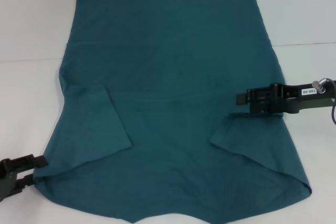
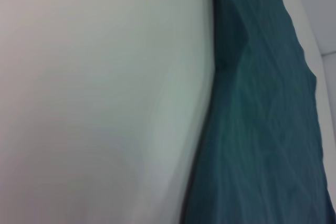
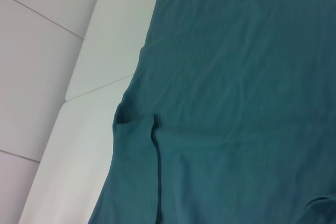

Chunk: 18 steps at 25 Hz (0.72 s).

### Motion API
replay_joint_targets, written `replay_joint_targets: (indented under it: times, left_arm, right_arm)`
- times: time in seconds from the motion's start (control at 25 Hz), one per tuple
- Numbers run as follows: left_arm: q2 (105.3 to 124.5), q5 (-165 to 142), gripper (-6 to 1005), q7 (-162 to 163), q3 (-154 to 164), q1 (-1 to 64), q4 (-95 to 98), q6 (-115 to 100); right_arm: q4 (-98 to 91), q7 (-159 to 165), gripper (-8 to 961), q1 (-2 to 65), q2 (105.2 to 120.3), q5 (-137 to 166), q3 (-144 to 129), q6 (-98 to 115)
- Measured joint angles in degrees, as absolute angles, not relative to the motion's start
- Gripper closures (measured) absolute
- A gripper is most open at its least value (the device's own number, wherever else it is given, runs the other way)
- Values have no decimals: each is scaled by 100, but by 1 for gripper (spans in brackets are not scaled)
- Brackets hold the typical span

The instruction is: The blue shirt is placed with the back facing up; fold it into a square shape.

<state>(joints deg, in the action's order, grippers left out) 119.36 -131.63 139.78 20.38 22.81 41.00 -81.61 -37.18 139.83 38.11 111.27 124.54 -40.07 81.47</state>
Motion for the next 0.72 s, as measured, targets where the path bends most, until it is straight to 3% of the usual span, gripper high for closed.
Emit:
replay_joint_targets:
  times: [0.72]
  left_arm:
    - [11953, -13212, 371, 14065, 1904, 2107, 4137, -8187]
  right_arm:
    - [-3746, 13983, 285, 3779, 11118, 12453, -3995, 8138]
